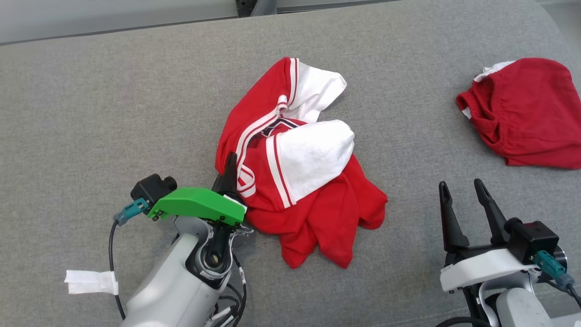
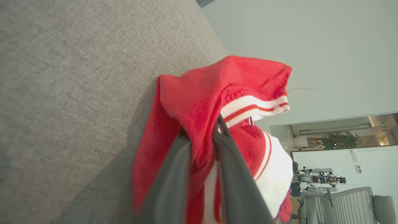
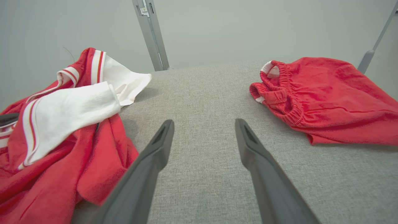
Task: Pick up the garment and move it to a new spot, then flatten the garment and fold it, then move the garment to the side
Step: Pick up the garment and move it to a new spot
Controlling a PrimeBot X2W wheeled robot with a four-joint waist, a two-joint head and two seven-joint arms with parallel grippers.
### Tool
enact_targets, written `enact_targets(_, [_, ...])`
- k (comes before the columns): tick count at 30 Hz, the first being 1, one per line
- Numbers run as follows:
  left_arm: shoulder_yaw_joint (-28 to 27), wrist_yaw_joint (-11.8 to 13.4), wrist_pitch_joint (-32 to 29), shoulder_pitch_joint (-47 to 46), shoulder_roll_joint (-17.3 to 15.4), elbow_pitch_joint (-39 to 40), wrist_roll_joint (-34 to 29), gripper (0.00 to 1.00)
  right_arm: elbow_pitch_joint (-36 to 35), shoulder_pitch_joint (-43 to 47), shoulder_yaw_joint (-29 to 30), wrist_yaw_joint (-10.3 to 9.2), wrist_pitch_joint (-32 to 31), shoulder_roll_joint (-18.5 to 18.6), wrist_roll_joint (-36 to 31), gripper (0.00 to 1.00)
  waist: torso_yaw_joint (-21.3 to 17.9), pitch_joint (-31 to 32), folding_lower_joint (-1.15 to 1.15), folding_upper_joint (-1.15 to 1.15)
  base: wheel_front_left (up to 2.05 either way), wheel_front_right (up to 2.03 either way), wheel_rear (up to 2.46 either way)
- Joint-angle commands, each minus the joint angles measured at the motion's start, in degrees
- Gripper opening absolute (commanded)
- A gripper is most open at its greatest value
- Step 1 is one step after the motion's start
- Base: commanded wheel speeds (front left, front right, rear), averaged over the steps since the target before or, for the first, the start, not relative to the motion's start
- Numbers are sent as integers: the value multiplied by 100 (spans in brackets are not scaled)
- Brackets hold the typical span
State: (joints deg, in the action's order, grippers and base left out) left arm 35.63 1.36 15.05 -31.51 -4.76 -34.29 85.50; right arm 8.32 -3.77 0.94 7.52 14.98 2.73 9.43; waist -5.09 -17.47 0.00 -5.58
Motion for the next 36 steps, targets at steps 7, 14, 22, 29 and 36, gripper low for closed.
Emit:
enact_targets(7, [-154, -347, 14, -130, -40, -326, -840, 100, 52, 187, 8, -7, 8, 14, -88, 100, 70, 249, 0, 0, 0, 0, 0])
enact_targets(14, [-1220, -84, 7, 759, -304, 947, -3468, 100, -58, 480, 196, -7, 8, 55, -196, 100, 133, 580, 0, 0, 0, 0, 0])
enact_targets(22, [-2188, 110, 8, 2751, -249, 2497, -5594, 100, -162, 933, 553, -7, 8, 88, -378, 100, 255, 1047, 0, 0, 0, 0, 0])
enact_targets(29, [-3085, -14, 8, 3884, -28, 3144, -6863, 100, -350, 1176, 922, -7, 8, 70, -609, 100, 424, 1278, 0, 0, 0, 0, 0])
enact_targets(36, [-3374, -418, 9, 4368, 37, 2949, -7549, 100, -257, 1327, 708, -7, 8, 199, -712, 100, 539, 1411, 0, 0, 0, 0, 0])
